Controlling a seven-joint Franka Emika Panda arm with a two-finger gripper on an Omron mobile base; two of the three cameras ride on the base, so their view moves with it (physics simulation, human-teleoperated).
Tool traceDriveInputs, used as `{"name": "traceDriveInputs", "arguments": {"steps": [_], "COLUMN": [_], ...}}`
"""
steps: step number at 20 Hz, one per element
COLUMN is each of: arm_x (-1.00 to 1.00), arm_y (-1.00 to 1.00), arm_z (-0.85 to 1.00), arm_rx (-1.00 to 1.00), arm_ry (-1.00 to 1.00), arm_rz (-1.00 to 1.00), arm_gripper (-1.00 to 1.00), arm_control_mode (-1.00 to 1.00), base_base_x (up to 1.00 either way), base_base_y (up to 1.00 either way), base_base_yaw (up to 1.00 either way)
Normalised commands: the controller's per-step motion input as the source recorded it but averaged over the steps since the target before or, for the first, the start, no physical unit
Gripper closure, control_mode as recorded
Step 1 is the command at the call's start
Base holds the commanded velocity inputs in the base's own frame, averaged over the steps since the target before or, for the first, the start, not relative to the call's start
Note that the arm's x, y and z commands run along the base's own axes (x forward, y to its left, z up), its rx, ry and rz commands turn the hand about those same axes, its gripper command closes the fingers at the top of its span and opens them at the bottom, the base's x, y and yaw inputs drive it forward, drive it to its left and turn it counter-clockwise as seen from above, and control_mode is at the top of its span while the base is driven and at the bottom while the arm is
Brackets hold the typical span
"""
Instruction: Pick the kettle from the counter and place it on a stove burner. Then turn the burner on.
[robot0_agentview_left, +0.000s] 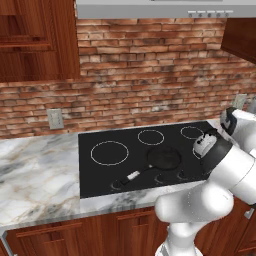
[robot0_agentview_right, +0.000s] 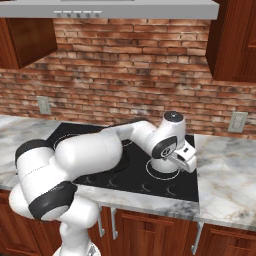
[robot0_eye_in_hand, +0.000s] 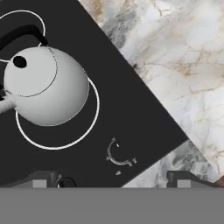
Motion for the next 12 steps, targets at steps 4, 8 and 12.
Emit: {"name": "traceDriveInputs", "arguments": {"steps": [4, 8, 12], "arm_x": [0.00, 0.00, 0.00], "arm_y": [0.02, 0.00, 0.00], "arm_z": [-0.33, -0.33, -0.29], "arm_rx": [-0.11, -0.09, -0.02], "arm_ry": [0.20, 0.23, 0.19], "arm_rz": [0.00, 0.00, 0.00], "arm_gripper": [-1.00, -1.00, -1.00], "arm_control_mode": [-1.00, -1.00, -1.00], "base_base_x": [0.00, 0.00, 0.00], "base_base_y": [0.00, 0.00, 0.00], "base_base_yaw": [0.00, 0.00, 0.00]}}
